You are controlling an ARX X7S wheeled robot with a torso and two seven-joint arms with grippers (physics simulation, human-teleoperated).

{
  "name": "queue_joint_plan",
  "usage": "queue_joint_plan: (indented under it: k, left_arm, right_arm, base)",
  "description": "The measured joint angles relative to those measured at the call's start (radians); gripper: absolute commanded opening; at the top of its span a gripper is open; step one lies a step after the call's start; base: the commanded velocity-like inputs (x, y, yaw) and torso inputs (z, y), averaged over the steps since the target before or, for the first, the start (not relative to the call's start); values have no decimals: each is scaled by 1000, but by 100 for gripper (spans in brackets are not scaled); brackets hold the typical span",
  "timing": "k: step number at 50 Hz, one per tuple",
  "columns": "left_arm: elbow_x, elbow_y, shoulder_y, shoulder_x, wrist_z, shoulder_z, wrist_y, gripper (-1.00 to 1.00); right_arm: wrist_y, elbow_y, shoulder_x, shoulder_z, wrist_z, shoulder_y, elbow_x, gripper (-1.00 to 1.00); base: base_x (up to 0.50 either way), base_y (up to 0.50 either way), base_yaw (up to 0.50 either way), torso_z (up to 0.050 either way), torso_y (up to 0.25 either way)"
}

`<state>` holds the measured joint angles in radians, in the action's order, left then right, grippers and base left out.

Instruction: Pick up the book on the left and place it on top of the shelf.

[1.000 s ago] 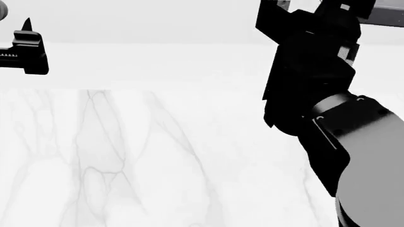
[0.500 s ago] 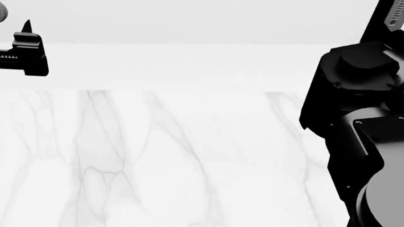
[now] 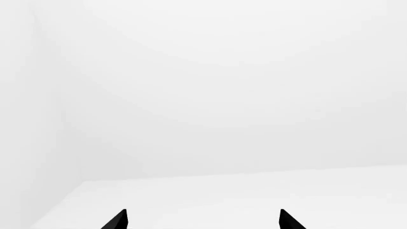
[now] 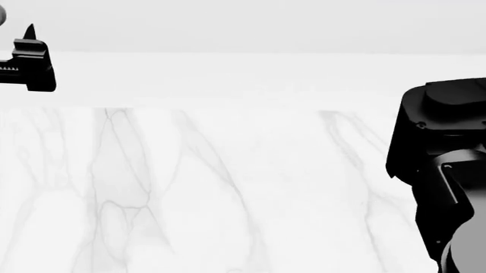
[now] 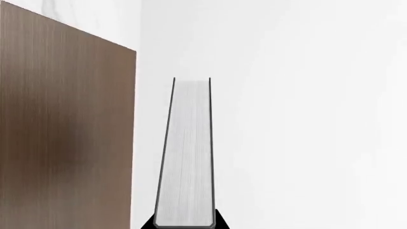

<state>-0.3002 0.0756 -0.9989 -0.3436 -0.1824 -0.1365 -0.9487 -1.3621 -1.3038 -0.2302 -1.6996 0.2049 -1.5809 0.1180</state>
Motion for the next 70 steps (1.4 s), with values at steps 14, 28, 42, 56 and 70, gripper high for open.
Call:
queue_joint_plan:
  k: [14,28,42,56,70]
  left_arm:
    - [-3,0,4,-5,-3,1,2,100]
    - [-5,-2,9,-8,-6,1,6,100]
    - [-6,-7,11,-10,-8,-1,10,100]
    - [-9,-9,11,-12,-10,-4,11,100]
    - [-11,-14,11,-12,-11,-7,16,100]
  right_arm:
    - [-59,1,-29,43,28,36,-6,-100]
    - [-99,1,-53,103,49,64,-9,-100]
    - [-102,1,-57,80,43,71,-47,100]
    - [-60,-5,-62,75,-16,67,-80,100]
    - [229,-5,-78,149,-90,57,-90,100]
  base:
    - [0,0,0,0,1]
    - [0,0,0,0,1]
    - [0,0,0,0,1]
    - [0,0,0,0,0]
    - [0,0,0,0,0]
